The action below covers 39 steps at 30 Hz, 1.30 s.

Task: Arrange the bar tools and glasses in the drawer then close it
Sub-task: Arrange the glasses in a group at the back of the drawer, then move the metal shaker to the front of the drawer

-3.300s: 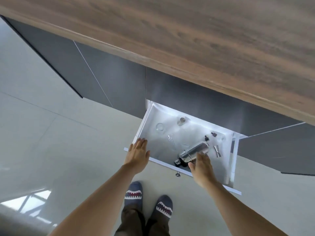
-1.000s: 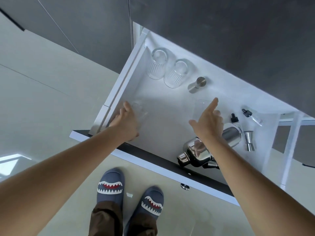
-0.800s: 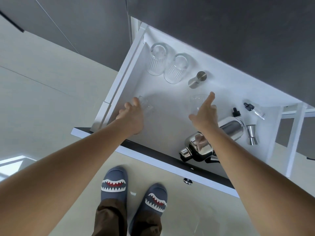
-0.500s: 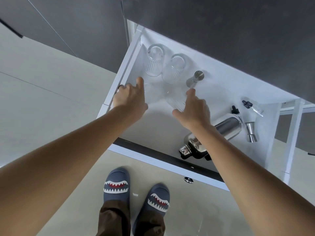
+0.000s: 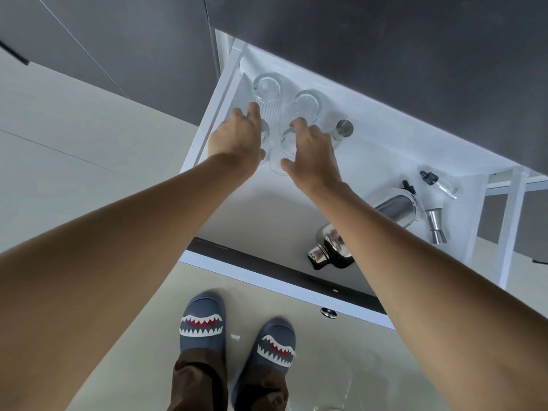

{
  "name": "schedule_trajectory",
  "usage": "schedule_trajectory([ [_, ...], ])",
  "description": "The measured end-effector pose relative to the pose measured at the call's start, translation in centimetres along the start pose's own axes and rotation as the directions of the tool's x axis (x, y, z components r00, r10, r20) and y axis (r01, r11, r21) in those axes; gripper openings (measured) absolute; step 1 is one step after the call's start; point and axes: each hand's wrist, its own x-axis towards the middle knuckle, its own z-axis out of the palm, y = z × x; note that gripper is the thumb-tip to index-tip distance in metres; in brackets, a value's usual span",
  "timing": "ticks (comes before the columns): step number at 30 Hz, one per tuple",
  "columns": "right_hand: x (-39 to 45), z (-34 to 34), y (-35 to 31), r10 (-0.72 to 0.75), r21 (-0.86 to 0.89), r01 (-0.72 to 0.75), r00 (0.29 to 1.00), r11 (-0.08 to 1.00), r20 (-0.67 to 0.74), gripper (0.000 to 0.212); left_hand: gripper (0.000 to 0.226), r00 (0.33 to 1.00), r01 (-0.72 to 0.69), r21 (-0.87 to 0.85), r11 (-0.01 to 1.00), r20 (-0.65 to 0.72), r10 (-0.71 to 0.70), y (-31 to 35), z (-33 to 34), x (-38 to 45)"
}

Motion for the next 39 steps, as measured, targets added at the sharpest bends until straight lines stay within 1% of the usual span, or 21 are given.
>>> schedule_trajectory([
  [2,0.0,0.3,0.0,-0.006,0.026,0.007,1.0,1.0,-0.017,0.052,0.054,1.0,-0.013,-0.022,1.0,-0.019,0.013,-0.1,0.1,0.1],
  [4,-0.2,0.4,0.2,-0.005,0.098,0.006,1.0,0.995,-0.009,0.06,0.054,1.0,-0.015,-0.058,0.998,-0.024,0.014,-0.2,0.0,0.1],
  [7,-0.6,-0.5,1.3,0.013,0.249,-0.016,1.0,0.968,0.016,0.073,0.067,1.0,0.02,-0.115,0.993,0.026,-0.017,-0.1,-0.2,-0.4],
  [9,-1.1,-1.6,3.1,0.014,0.244,-0.011,1.0,0.97,-0.012,0.067,0.088,0.997,0.051,-0.132,0.99,0.066,-0.043,-0.1,-0.2,-1.3],
  [10,-1.4,-2.3,4.4,0.024,0.2,-0.014,0.999,0.98,-0.046,0.059,0.096,0.997,0.059,-0.143,0.988,0.057,-0.051,-0.2,-0.3,-2.0],
  [11,-1.9,-3.0,6.0,0.052,0.142,-0.04,0.995,0.989,-0.085,0.05,0.098,0.999,0.054,-0.153,0.987,0.013,-0.052,-0.2,-0.3,-3.0],
  [13,-3.1,-4.5,9.6,0.177,0.054,-0.171,0.972,0.984,-0.152,0.041,0.083,0.989,-0.007,-0.148,0.989,-0.145,-0.014,0.1,0.1,-5.3],
  [14,-3.9,-5.2,11.5,0.26,0.036,-0.257,0.953,0.966,-0.158,0.041,0.073,0.979,-0.053,-0.153,0.987,-0.205,0.021,0.4,0.4,-6.6],
  [15,-4.6,-5.9,13.0,0.343,0.032,-0.341,0.931,0.939,-0.125,0.043,0.065,0.973,-0.107,-0.174,0.979,-0.22,0.067,0.9,0.7,-7.8],
  [17,-6.0,-6.8,15.2,0.465,0.055,-0.465,0.885,0.884,0.015,0.044,0.055,0.969,-0.234,-0.221,0.947,-0.125,0.211,2.3,1.9,-9.4],
  [19,-7.0,-7.0,15.7,0.527,0.124,-0.543,0.838,0.83,0.142,0.038,0.052,0.933,-0.339,-0.234,0.911,0.038,0.357,3.6,3.4,-9.8],
  [21,-7.8,-6.6,15.4,0.558,0.22,-0.585,0.811,0.781,0.176,0.04,0.054,0.897,-0.369,-0.257,0.893,0.155,0.415,4.7,4.6,-9.4],
  [24,-8.2,-5.5,14.2,0.554,0.315,-0.575,0.817,0.755,0.163,0.053,0.056,0.875,-0.289,-0.326,0.9,0.291,0.386,5.3,5.2,-8.6],
  [26,-8.3,-4.9,13.1,0.534,0.337,-0.561,0.827,0.756,0.178,0.059,0.053,0.86,-0.265,-0.323,0.908,0.346,0.374,5.2,5.3,-8.1],
  [28,-8.4,-4.4,11.8,0.495,0.297,-0.535,0.844,0.791,0.203,0.067,0.037,0.846,-0.283,-0.322,0.903,0.359,0.393,4.8,5.0,-7.9],
  [29,-8.4,-4.1,11.1,0.477,0.296,-0.529,0.848,0.795,0.232,0.067,0.028,0.846,-0.286,-0.331,0.899,0.354,0.4,4.5,4.9,-7.8],
  [30,-8.5,-3.7,10.5,0.465,0.31,-0.531,0.845,0.788,0.266,0.062,0.025,0.848,-0.286,-0.335,0.898,0.348,0.4,4.2,4.7,-7.7],
  [32,-8.9,-2.9,9.3,0.448,0.303,-0.537,0.836,0.788,0.317,0.051,0.027,0.858,-0.29,-0.317,0.903,0.332,0.392,3.4,4.3,-7.6],
  [34,-9.4,-2.2,8.4,0.413,0.229,-0.502,0.843,0.834,0.344,0.047,0.027,0.853,-0.323,-0.273,0.906,0.33,0.404,2.7,3.9,-7.4],
  [37,-10.6,-1.3,6.9,0.38,0.129,-0.46,0.836,0.878,0.395,0.058,0.026,0.821,-0.33,-0.211,0.92,0.416,0.39,1.3,3.4,-7.3],
  [39,-11.3,-0.4,6.1,0.357,0.125,-0.452,0.822,0.883,0.444,0.058,0.025,0.793,-0.324,-0.183,0.928,0.483,0.371,0.3,3.1,-7.1],
])
